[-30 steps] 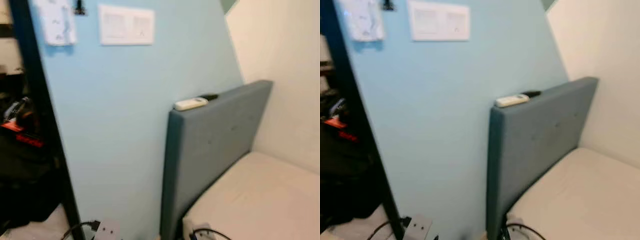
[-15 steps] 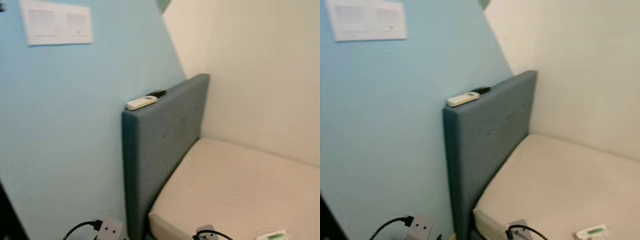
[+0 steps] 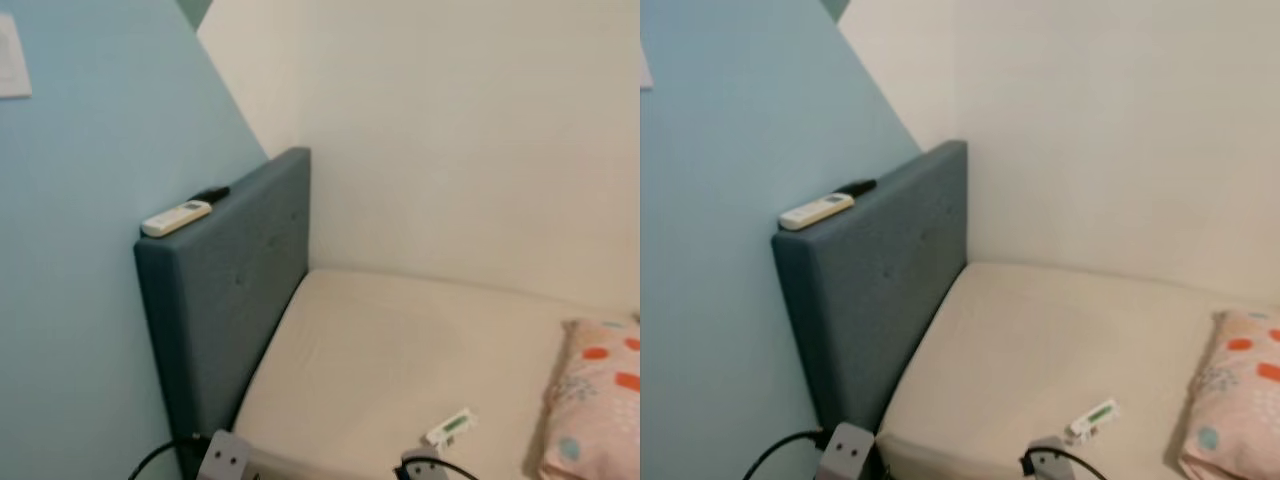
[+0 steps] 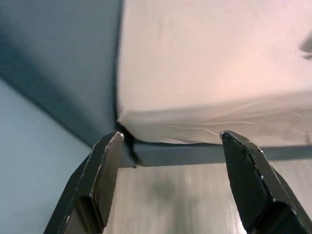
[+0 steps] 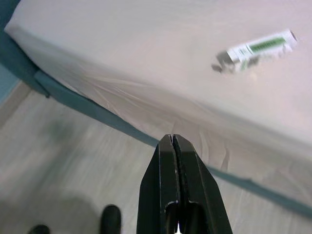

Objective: Clean up the room

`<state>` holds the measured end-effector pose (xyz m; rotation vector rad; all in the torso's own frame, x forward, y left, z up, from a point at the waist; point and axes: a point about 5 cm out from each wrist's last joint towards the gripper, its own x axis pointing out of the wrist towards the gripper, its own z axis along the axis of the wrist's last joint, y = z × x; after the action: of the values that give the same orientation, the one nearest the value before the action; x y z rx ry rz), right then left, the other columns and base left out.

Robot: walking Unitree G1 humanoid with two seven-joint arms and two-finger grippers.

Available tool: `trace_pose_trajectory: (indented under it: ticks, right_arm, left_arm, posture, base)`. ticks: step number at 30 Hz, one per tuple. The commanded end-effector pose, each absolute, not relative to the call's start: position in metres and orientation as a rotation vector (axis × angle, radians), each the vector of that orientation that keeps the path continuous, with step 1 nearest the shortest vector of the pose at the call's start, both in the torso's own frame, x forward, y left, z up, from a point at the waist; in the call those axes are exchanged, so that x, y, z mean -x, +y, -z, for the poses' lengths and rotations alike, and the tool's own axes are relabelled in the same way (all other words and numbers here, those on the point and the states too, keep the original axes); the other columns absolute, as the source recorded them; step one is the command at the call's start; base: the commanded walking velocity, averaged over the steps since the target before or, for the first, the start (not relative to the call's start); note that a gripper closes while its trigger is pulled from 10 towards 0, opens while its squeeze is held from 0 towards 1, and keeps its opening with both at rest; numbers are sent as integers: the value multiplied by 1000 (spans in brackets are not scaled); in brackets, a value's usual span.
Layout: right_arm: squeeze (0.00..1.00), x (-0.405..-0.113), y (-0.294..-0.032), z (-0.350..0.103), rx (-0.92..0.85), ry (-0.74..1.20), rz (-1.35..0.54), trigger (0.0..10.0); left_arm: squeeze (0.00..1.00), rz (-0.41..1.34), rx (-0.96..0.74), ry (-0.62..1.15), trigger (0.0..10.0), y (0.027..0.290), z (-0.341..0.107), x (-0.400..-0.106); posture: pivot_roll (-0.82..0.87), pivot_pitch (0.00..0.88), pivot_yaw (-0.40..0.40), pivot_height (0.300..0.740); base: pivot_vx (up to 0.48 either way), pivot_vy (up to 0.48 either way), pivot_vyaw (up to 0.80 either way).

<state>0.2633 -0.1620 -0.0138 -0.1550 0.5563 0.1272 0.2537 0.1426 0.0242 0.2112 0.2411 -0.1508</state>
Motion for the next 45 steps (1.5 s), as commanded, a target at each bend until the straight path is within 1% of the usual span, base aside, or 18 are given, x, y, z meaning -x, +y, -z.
trace_pose_trajectory:
  ticks: [1,18,22,24,25,26,29,30,32,35,45]
  right_arm:
    - [0,-257,-160,20,134,584,-123,10000]
    - [0,-256,-163,19,136,577,-110,10000]
    - [0,-259,-165,14,125,538,-90,10000]
    - [0,-262,-164,10,117,500,-94,10000]
    - [0,-267,-161,-1,96,412,-104,10000]
    - [0,-267,-161,-1,96,412,-104,10000]
    - [0,-276,-158,-22,49,250,-99,10000]
    - [0,-276,-158,-22,49,250,-99,10000]
    - [0,-280,-155,-36,63,149,-134,10000]
    - [0,-282,-152,-39,68,127,-162,10000]
    - [0,-279,-152,-33,56,150,-151,10000]
  left_arm:
    - [0,163,-223,258,10000,145,-21,-252]
    - [0,183,-219,250,10000,142,-23,-254]
    - [0,179,-217,248,10000,141,-23,-255]
    - [0,176,-216,248,10000,141,-23,-254]
    - [0,162,-211,247,10000,142,-22,-253]
    - [0,162,-211,247,10000,142,-22,-253]
    - [0,127,-181,246,10000,145,-21,-252]
    - [0,127,-181,246,10000,145,-21,-252]
    - [0,75,-142,223,10000,150,-24,-253]
    - [0,59,-130,205,10000,150,-27,-254]
    - [0,117,-93,151,10000,138,-36,-255]
  posture:
    - [21,50,-7,740]
    - [16,39,-9,740]
    - [19,39,-13,740]
    - [21,39,-15,740]
    - [24,40,-17,740]
    - [24,40,-17,740]
    - [25,41,-19,740]
    - [25,41,-19,740]
    - [22,48,-24,740]
    - [23,49,-28,740]
    - [15,63,-29,740]
  base:
    - [0,0,-800]
    - [0,0,-800]
    - [0,0,-747]
    - [0,0,0]
    - [0,0,0]
    - [0,0,0]
    - [0,0,0]
    - [0,0,0]
    - [0,0,0]
    - [0,0,0]
    - [24,0,0]
